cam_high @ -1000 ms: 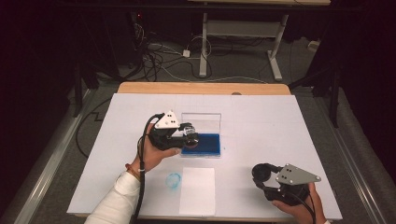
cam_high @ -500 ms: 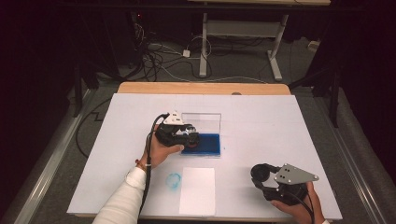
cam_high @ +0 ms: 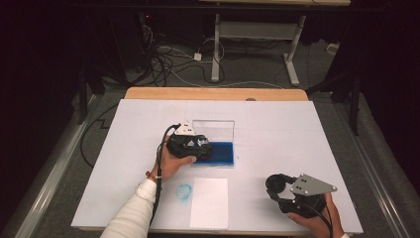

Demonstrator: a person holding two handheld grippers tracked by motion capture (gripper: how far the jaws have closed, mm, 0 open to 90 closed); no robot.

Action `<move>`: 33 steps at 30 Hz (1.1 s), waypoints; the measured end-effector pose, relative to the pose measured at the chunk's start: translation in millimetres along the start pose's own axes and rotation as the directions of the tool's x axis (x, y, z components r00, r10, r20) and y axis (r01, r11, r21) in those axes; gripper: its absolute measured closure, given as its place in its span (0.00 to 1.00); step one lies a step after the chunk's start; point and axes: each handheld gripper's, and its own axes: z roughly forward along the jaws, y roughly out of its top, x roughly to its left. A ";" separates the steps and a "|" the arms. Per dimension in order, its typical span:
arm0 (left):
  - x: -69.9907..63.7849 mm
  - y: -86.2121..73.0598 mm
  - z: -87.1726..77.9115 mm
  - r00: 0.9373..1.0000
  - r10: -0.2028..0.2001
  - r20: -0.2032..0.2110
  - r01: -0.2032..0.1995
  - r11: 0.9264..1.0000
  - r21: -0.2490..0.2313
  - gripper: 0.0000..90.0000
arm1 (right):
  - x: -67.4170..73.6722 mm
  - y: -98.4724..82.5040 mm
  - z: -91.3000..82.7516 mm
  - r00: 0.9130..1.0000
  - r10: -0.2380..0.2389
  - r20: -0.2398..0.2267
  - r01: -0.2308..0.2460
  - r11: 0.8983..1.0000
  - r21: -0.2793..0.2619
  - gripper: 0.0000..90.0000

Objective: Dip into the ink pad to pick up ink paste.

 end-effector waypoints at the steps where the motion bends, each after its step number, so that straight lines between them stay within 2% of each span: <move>1: -0.3 -0.1 0.1 1.000 -0.001 0.003 0.001 1.000 -0.002 0.60 | 0.1 0.1 0.0 1.000 0.000 0.000 0.000 1.000 0.000 0.43; 6: -2.5 -1.5 0.6 1.000 0.009 0.010 -0.009 1.000 0.002 0.60 | 0.3 0.0 0.7 1.000 -0.001 0.000 0.001 1.000 0.003 0.43; 14: -1.8 -5.0 -0.8 1.000 -0.001 0.023 0.001 1.000 -0.002 0.61 | 1.3 0.5 0.3 1.000 -0.003 0.001 0.003 1.000 0.002 0.43; 21: -2.7 -3.4 0.5 1.000 0.001 0.010 -0.001 1.000 0.009 0.61 | 0.9 0.2 -0.2 1.000 0.002 0.001 -0.002 1.000 0.000 0.43; 28: -4.1 0.3 -1.3 0.999 0.032 0.004 -0.033 0.998 0.045 0.61 | 0.3 0.1 0.3 1.000 0.004 0.001 -0.004 1.000 0.003 0.43; 33: -4.1 0.4 -2.6 1.000 0.025 0.001 -0.025 0.999 0.046 0.61 | -0.2 -0.4 0.8 1.000 0.011 0.000 -0.011 1.000 0.003 0.43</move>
